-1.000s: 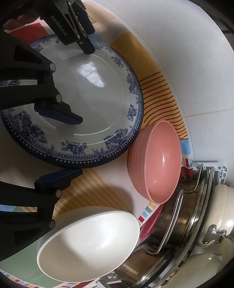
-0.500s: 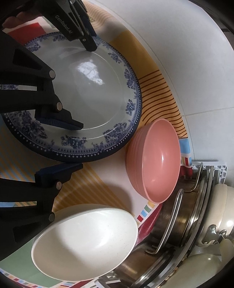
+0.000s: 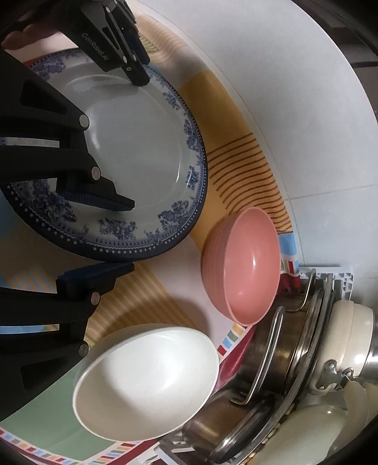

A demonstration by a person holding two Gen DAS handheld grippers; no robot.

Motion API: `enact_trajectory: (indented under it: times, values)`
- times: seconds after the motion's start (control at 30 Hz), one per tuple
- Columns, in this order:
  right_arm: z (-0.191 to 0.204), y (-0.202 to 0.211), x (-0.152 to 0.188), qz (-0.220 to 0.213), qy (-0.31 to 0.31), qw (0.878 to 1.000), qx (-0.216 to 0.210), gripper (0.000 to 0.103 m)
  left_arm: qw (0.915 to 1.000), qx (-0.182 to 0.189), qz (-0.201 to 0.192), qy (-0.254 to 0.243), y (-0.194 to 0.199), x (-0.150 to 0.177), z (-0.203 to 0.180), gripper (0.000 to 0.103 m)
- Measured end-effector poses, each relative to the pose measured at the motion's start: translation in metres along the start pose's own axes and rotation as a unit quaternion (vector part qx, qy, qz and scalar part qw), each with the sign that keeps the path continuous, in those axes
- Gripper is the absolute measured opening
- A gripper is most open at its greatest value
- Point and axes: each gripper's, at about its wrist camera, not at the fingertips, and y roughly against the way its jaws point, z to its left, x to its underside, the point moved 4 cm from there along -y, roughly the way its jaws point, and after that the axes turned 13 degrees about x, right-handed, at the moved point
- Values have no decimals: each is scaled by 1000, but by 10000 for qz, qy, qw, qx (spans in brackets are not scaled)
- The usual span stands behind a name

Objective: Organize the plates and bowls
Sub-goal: 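Carry the blue-and-white plate with both grippers toward the lime-green plate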

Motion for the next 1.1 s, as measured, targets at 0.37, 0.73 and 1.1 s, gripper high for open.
enact_trajectory:
  times: [0.37, 0.73, 1.1]
  values:
    - [4, -1, 19, 352, 375, 9987, -12, 36, 9999, -4, 137, 22, 11, 20, 2, 36]
    - [1, 40, 31, 40, 540, 9985, -81, 36, 9996, -60, -122, 263, 65, 51, 5, 36]
    - [6, 100, 54, -304, 852, 9953, -356, 36, 9963, -341, -353, 701, 133, 94, 15, 36]
